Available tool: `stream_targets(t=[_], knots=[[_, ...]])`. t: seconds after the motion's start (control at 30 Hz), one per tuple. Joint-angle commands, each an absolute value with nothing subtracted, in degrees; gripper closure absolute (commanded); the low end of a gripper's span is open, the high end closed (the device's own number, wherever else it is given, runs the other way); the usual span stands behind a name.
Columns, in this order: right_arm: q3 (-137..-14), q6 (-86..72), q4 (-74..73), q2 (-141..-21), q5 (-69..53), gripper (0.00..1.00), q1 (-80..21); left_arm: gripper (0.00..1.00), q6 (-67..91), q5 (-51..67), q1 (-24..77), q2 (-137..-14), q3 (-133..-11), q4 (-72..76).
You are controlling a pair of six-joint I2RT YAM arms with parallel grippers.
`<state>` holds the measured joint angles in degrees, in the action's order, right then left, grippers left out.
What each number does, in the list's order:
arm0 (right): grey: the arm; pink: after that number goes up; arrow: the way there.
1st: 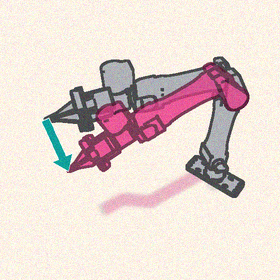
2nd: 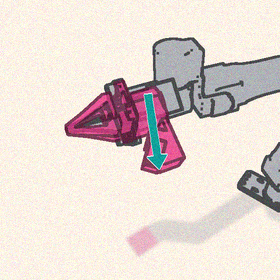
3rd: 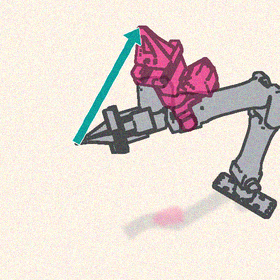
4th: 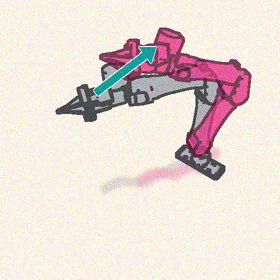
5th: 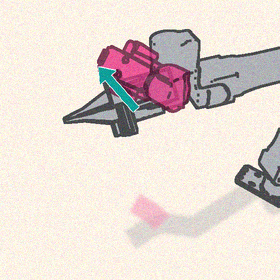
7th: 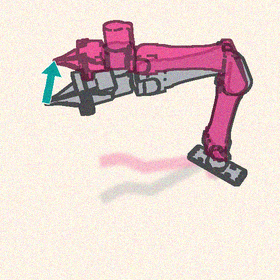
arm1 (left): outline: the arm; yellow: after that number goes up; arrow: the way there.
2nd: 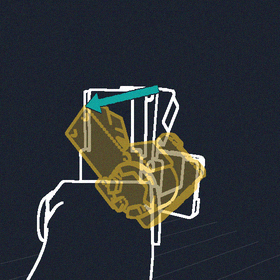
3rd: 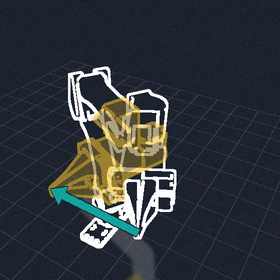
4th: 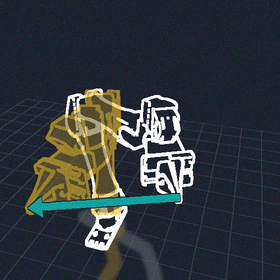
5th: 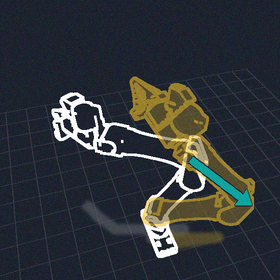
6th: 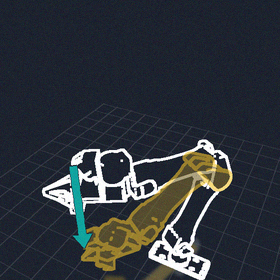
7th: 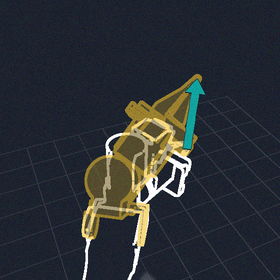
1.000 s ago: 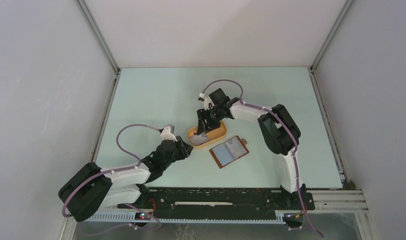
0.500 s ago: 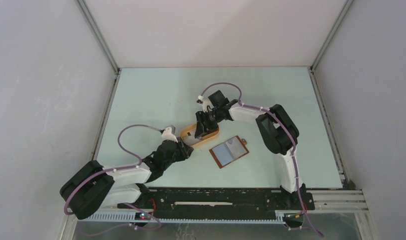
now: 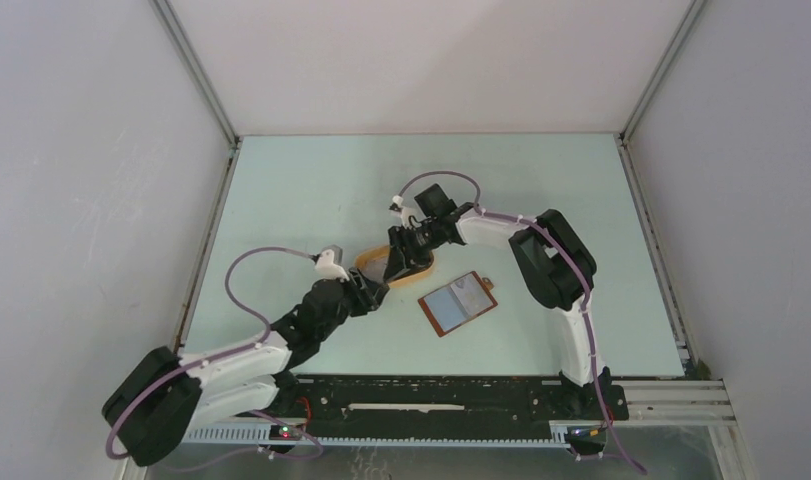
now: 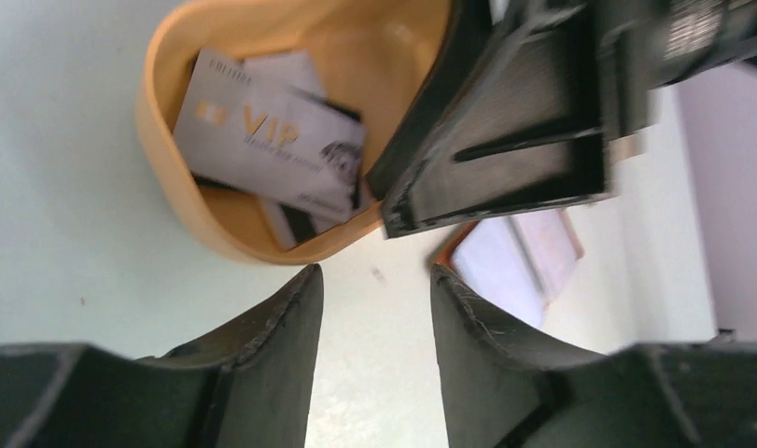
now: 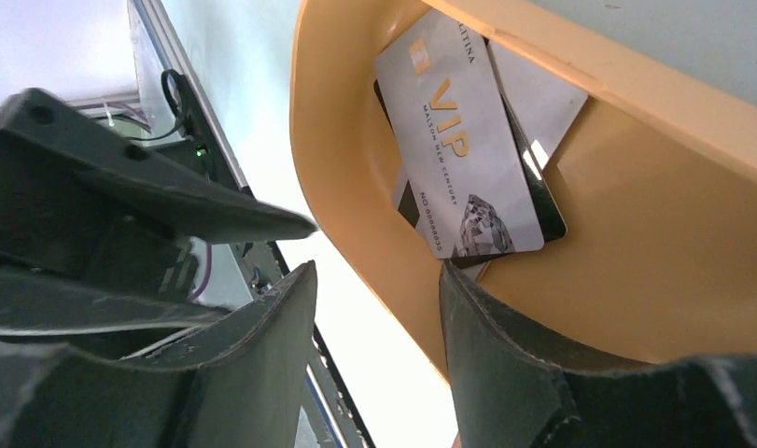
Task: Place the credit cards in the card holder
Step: Pick up the credit card from the storage box.
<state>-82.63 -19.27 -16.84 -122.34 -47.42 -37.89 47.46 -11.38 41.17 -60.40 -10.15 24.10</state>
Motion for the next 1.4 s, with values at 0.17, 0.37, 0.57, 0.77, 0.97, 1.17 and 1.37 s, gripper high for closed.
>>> stream_targets(t=[0.17, 0.37, 0.57, 0.77, 0.97, 1.17, 1.37], knots=[[-83.2, -20.2, -15.6, -119.5, -47.9, 0.41, -36.3, 0.32, 42.3, -16.8, 37.2, -44.2, -10.7, 12.4], [-83.7, -19.2, -16.7, -119.1, -45.9, 0.41, -35.9, 0.32, 39.1, -14.2, 32.3, -49.0, -13.2, 13.6], [-84.1, -18.8, -17.4, -119.3, -44.9, 0.41, -35.1, 0.39, 36.7, -13.1, 30.3, -56.7, -17.4, 14.7], [-85.6, -18.6, -17.9, -119.9, -43.4, 0.41, -34.3, 0.52, 36.6, -11.9, 29.7, -62.7, -19.7, 15.4], [-88.1, -19.1, -17.8, -122.0, -41.4, 0.39, -34.3, 0.62, 37.9, -9.9, 29.7, -65.1, -20.3, 15.7], [-89.4, -18.2, -18.9, -123.9, -37.8, 0.39, -35.3, 0.69, 40.2, -8.5, 29.7, -63.6, -19.4, 15.4], [-89.8, -17.8, -19.9, -125.2, -36.1, 0.38, -36.3, 0.77, 42.0, -6.7, 29.7, -61.9, -18.7, 15.4]])
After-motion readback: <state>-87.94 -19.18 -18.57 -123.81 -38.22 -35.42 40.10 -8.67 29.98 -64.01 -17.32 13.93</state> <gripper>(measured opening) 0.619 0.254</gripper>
